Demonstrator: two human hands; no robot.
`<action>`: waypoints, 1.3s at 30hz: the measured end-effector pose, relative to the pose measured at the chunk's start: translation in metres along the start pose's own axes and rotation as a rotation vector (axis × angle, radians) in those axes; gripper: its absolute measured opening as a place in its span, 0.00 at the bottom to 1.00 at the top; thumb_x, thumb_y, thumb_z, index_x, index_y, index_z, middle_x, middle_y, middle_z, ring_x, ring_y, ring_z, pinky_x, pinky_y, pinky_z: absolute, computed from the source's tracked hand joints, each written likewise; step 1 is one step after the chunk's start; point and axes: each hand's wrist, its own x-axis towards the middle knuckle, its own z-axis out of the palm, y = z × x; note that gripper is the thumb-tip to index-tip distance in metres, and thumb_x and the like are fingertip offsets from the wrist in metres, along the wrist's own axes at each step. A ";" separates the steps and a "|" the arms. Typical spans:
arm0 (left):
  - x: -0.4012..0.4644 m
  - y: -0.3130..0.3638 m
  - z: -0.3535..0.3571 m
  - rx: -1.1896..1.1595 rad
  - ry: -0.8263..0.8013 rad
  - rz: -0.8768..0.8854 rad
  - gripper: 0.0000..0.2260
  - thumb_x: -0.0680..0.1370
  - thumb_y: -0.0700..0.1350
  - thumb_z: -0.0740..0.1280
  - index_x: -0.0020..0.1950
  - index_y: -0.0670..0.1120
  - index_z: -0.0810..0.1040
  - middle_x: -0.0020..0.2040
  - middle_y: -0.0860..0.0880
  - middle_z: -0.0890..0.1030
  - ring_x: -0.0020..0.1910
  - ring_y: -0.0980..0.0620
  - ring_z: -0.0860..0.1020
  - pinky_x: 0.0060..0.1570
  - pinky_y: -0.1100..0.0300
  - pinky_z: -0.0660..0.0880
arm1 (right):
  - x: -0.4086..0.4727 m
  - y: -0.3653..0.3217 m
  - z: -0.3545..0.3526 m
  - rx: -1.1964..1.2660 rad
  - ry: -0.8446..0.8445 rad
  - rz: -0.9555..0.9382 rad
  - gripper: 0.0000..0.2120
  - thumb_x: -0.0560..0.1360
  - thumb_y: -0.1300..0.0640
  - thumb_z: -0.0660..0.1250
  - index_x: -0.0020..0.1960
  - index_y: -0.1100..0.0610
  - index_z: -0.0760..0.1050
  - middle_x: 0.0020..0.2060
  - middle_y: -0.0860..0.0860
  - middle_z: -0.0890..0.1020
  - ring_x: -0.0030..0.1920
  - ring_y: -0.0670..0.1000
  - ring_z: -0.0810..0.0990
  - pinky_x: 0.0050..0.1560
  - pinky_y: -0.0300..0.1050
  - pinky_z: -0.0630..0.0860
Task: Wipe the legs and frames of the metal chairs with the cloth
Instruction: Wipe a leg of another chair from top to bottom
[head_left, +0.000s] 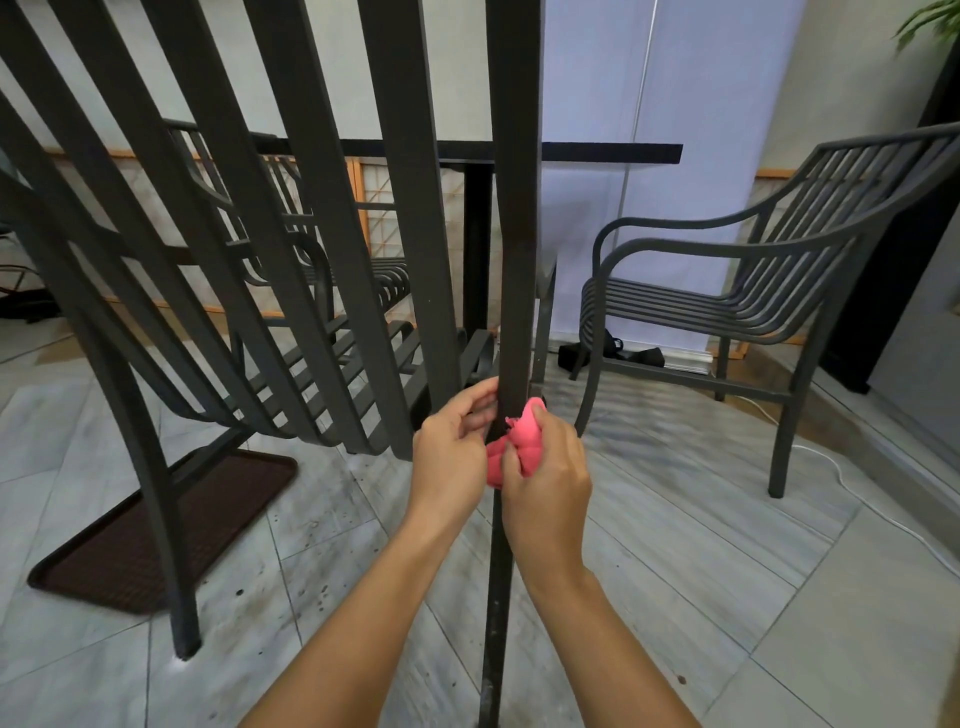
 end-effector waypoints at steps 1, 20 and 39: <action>0.000 0.000 0.000 -0.002 -0.005 0.005 0.23 0.75 0.24 0.55 0.61 0.45 0.76 0.47 0.56 0.80 0.44 0.68 0.79 0.38 0.76 0.73 | -0.002 0.001 0.000 -0.001 -0.002 0.003 0.21 0.72 0.64 0.69 0.64 0.59 0.71 0.53 0.52 0.78 0.53 0.49 0.75 0.52 0.40 0.73; -0.003 -0.013 -0.002 0.117 -0.017 -0.003 0.29 0.74 0.24 0.52 0.63 0.52 0.74 0.53 0.61 0.77 0.52 0.68 0.76 0.55 0.76 0.70 | -0.034 0.018 -0.024 0.091 -0.253 0.050 0.26 0.72 0.64 0.68 0.65 0.51 0.62 0.58 0.45 0.68 0.55 0.46 0.73 0.50 0.37 0.75; -0.003 -0.021 -0.001 0.004 0.063 -0.012 0.17 0.79 0.33 0.57 0.59 0.50 0.77 0.49 0.52 0.83 0.49 0.58 0.80 0.50 0.64 0.76 | 0.030 -0.028 -0.005 0.027 0.133 -0.318 0.21 0.67 0.66 0.72 0.60 0.61 0.74 0.58 0.62 0.72 0.57 0.58 0.76 0.51 0.51 0.80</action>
